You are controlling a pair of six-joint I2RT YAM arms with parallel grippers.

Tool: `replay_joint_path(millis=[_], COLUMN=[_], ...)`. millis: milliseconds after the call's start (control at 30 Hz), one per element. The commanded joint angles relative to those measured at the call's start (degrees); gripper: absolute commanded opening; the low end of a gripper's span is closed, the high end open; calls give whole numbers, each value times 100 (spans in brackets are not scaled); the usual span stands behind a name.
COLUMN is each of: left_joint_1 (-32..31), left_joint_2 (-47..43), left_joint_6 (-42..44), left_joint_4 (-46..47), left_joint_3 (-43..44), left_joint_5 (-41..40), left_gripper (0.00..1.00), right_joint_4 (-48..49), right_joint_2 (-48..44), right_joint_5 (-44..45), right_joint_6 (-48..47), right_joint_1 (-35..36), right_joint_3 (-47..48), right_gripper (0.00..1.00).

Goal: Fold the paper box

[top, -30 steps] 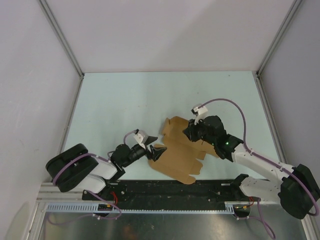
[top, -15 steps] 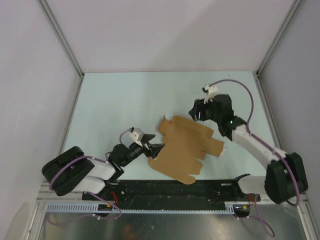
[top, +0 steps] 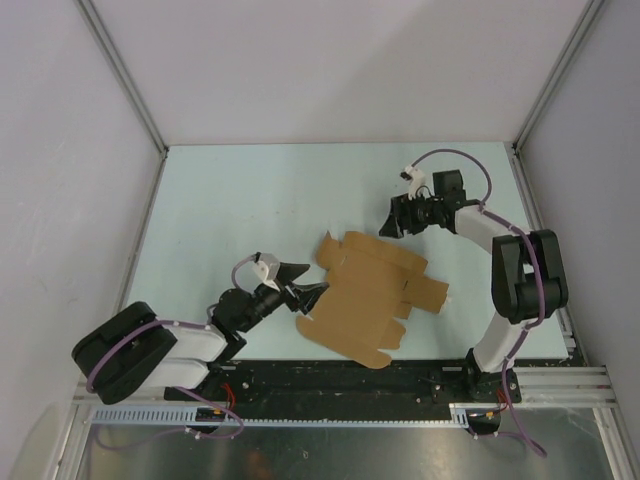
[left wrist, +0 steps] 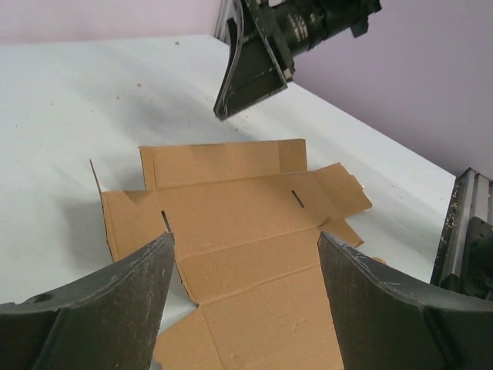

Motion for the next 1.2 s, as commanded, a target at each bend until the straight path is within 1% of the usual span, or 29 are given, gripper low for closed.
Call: replay_joint_path(millis=[0, 200, 367, 667, 767, 967, 1067, 1100, 1167], left_joint_1=[59, 77, 77, 103, 112, 130, 138, 138, 147], left_joint_2=[-230, -336, -301, -301, -301, -310, -292, -283, -283], left_joint_6=[-8, 18, 9, 36, 44, 53, 53, 62, 62], left_joint_4=[731, 582, 555, 529, 529, 520, 520, 520, 520], left_joint_3=[-103, -94, -85, -85, -94, -111, -111, -111, -103], left_joint_5=[121, 130, 139, 139, 156, 165, 156, 148, 156], left_gripper=[81, 82, 82, 82, 82, 82, 82, 82, 82], right_joint_4=[-116, -248, -309, -397, -573, -915, -951, -960, -951], right_joint_2=[131, 368, 500, 562, 597, 755, 781, 790, 781], right_joint_5=[-314, -191, 159, 37, 55, 99, 82, 64, 29], right_joint_6=[-384, -612, -692, -823, -911, -1087, -1087, -1087, -1079], right_joint_1=[76, 85, 173, 278, 340, 454, 472, 472, 481], right_joint_3=[233, 233, 233, 233, 259, 391, 426, 435, 435], right_gripper=[73, 73, 72, 68, 66, 59, 52, 47, 43])
